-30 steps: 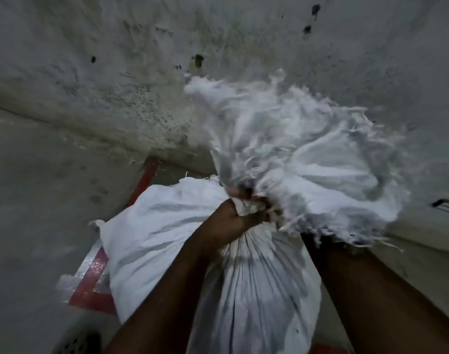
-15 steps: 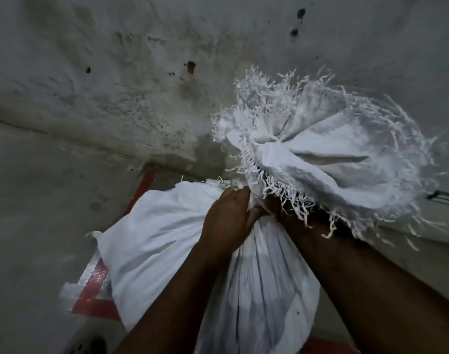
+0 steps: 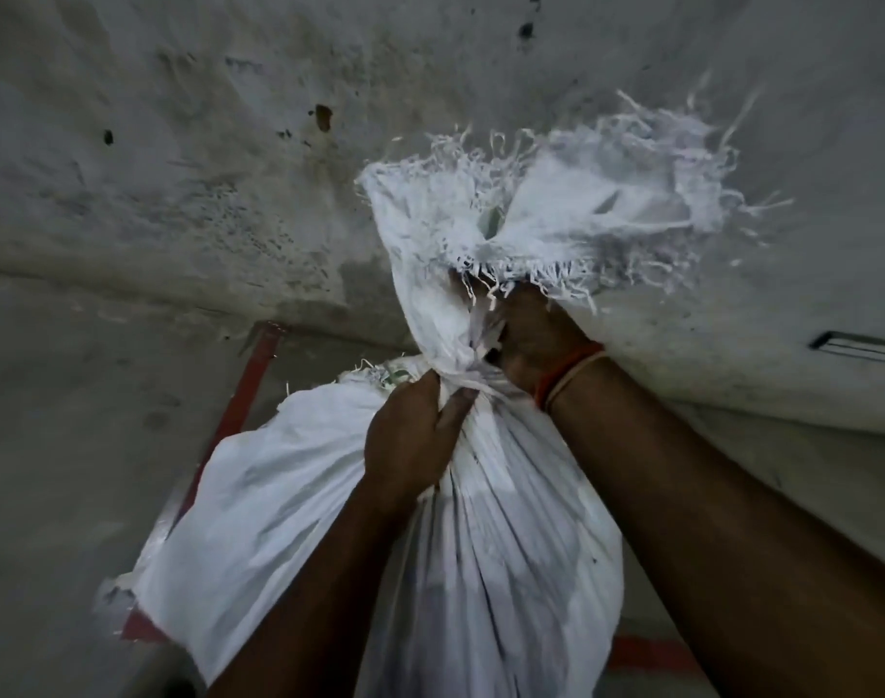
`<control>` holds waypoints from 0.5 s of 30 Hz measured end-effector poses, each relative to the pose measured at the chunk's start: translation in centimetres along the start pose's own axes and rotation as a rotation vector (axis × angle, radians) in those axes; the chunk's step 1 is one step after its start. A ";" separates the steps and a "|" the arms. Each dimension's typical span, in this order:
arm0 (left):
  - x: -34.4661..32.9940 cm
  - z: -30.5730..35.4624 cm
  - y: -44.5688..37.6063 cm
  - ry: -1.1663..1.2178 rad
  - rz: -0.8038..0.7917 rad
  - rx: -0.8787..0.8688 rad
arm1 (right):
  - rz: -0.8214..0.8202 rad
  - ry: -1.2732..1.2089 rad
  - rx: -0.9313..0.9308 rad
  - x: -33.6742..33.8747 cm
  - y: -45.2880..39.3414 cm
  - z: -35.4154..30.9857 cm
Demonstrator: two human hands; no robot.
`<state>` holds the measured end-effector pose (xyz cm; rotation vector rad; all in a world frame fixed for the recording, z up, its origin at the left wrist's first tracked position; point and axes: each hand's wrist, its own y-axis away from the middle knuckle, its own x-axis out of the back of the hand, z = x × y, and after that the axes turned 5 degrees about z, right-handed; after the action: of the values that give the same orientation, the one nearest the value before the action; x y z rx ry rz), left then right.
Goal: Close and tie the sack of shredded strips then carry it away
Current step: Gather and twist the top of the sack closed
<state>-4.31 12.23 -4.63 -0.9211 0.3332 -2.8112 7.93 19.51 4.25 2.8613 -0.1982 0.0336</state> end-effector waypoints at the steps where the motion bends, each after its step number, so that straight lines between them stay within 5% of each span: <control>1: 0.0 -0.1 -0.2 0.038 -0.023 0.019 | -0.008 0.002 0.004 0.5 -0.1 -0.1; 5: -0.5 0.0 -0.4 -0.014 -0.023 0.031 | 0.115 0.067 0.186 -0.7 0.9 -1.7; 10: -1.5 2.3 0.6 -0.077 0.223 -0.090 | 0.436 0.228 0.345 -2.6 1.2 -2.1; 12: -1.5 2.6 0.5 0.097 0.201 -0.172 | 0.488 0.309 0.355 -2.3 1.2 -1.7; 15: -0.1 3.2 -0.1 0.634 0.015 -0.071 | 0.409 0.284 0.352 -1.7 2.4 -1.4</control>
<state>-2.29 11.81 -2.15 -0.0054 0.5104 -3.0192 5.93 17.78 6.19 3.0534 -0.7816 0.6062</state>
